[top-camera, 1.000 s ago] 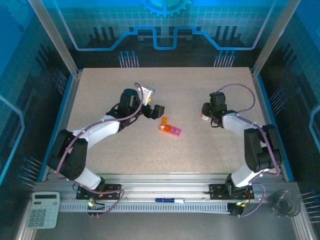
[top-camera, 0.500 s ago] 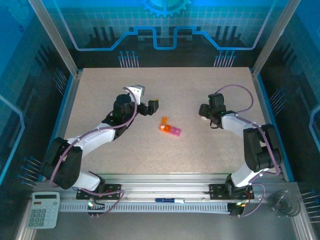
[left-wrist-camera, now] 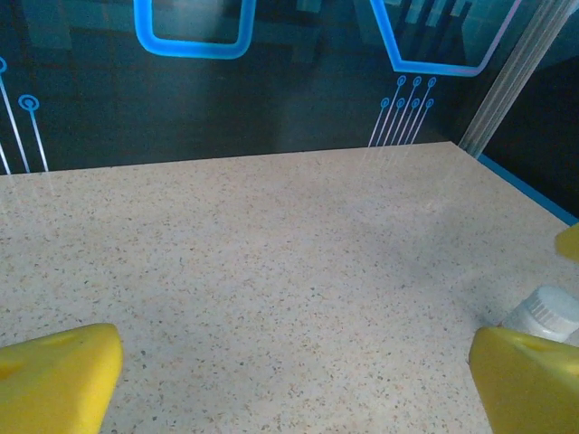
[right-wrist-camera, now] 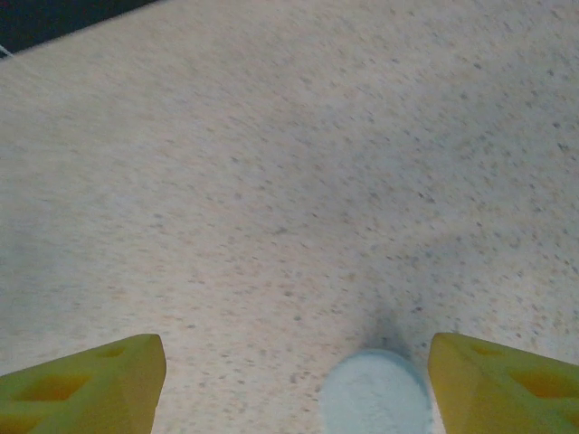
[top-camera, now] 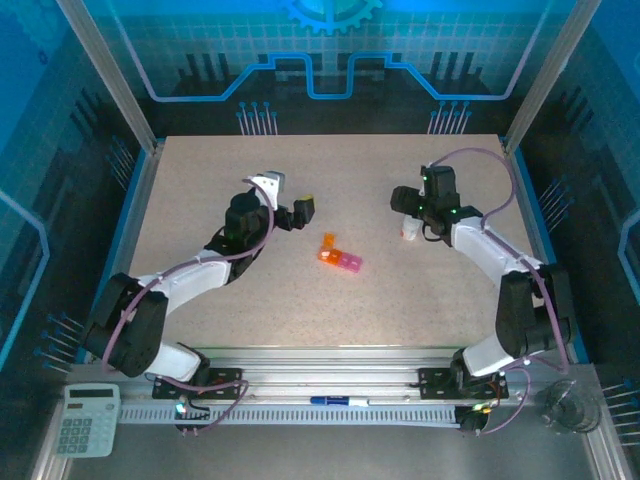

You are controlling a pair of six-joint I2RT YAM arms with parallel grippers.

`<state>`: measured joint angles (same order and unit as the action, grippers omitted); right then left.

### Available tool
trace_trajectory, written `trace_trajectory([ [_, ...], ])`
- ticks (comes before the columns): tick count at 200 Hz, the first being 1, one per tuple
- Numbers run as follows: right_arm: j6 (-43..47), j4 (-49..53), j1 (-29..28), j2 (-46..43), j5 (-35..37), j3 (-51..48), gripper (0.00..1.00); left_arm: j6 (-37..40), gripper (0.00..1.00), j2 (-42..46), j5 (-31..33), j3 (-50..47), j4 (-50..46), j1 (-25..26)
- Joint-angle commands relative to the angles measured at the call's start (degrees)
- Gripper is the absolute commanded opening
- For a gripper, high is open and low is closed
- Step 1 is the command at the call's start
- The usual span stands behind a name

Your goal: Sort the pills into containers

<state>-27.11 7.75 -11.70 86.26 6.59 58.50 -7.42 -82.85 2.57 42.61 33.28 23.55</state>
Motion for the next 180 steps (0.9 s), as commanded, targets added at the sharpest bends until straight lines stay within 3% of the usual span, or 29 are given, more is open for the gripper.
trace_trajectory([
  [1,1.9,3.6,-1.0,-2.2,-7.3,2.2,0.77,1.6,0.99,-1.4,-1.5,3.1,-2.0,-0.5],
  [39,6.6,7.6,-5.1,-2.5,-15.3,2.6,0.77,3.3,0.99,-5.1,-2.5,9.5,-11.8,-0.5],
  [57,9.0,9.5,-8.2,-1.7,-16.5,2.3,0.77,3.7,0.9,-7.5,-4.3,13.4,-17.5,-0.7],
  [77,9.7,10.3,-11.4,0.1,-16.9,1.5,0.77,3.9,0.7,-10.2,-6.0,17.5,-23.4,-1.1],
  [123,7.5,9.4,-15.1,6.6,-15.5,-0.3,0.77,4.4,0.0,-16.4,-9.4,27.5,-37.8,-1.4],
  [180,6.8,9.8,-16.7,13.1,-13.1,-0.5,0.76,2.9,0.0,-19.5,-12.5,29.1,-40.2,-1.4],
])
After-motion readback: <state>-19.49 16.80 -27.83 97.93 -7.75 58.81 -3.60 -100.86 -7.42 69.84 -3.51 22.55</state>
